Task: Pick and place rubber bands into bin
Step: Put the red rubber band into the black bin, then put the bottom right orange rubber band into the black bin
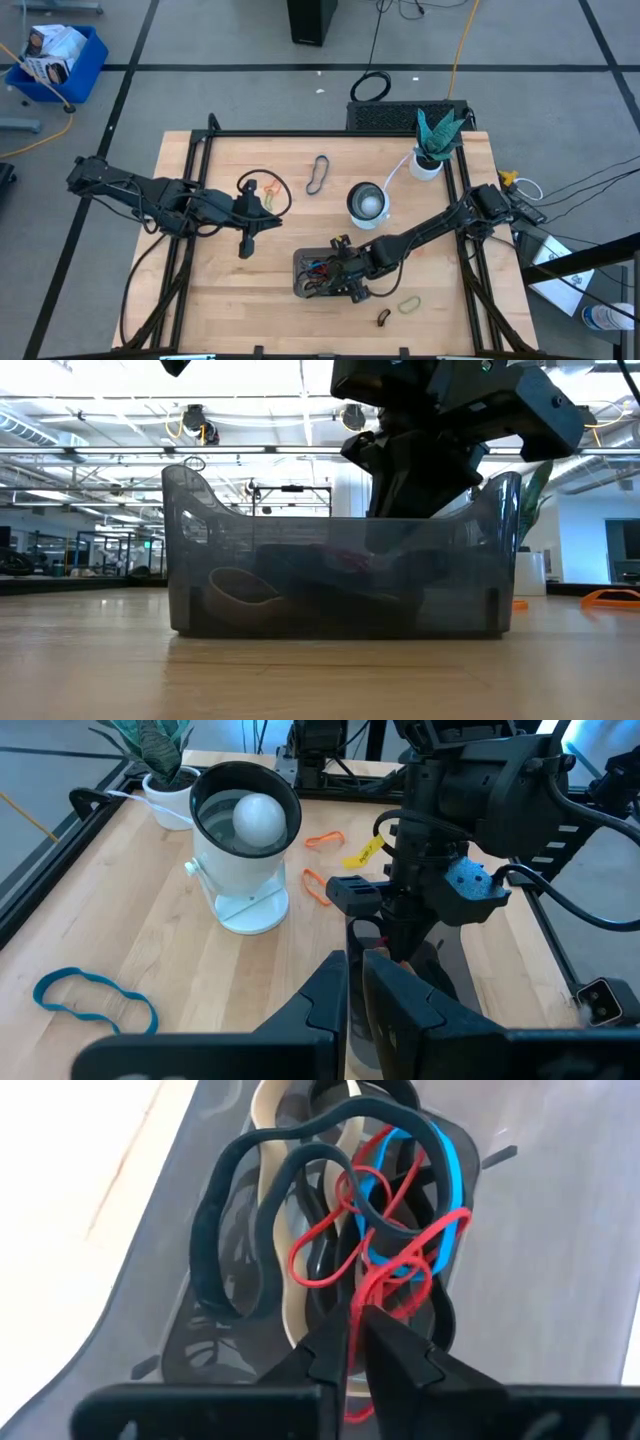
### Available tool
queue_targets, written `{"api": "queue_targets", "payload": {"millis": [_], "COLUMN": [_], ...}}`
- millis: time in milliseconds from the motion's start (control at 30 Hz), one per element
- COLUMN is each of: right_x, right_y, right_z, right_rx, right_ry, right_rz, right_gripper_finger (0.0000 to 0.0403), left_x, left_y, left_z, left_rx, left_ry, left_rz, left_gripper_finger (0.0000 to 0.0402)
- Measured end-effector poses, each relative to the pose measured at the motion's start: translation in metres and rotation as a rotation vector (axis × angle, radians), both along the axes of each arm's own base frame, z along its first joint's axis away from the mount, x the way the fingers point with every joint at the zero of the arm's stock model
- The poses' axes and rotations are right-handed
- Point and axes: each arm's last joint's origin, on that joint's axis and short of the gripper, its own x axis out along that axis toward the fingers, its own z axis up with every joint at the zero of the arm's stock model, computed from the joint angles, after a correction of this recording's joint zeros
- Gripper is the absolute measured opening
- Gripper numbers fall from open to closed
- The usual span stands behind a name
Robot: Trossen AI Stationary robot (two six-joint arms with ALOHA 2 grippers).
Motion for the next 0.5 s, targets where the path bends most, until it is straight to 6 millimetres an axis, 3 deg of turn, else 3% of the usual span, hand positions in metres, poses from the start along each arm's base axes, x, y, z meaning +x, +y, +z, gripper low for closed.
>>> {"api": "queue_targets", "payload": {"millis": [133, 500], "right_x": [0.0001, 0.0029], "right_y": [0.0000, 0.0011], "right_z": [0.0000, 0.0016], "right_rx": [0.000, 0.013], "right_ry": [-0.001, -0.034], "right_rz": [0.000, 0.000], "right_gripper_finger": [0.0050, 0.0151], "left_x": [0.0000, 0.0000], "left_y": [0.0000, 0.0000], "left_z": [0.0000, 0.0000], "left_rx": [0.012, 0.015], "left_ry": [0.000, 0.000], "left_rz": [-0.006, -0.008], "left_gripper_finger": [0.0042, 0.0042]}}
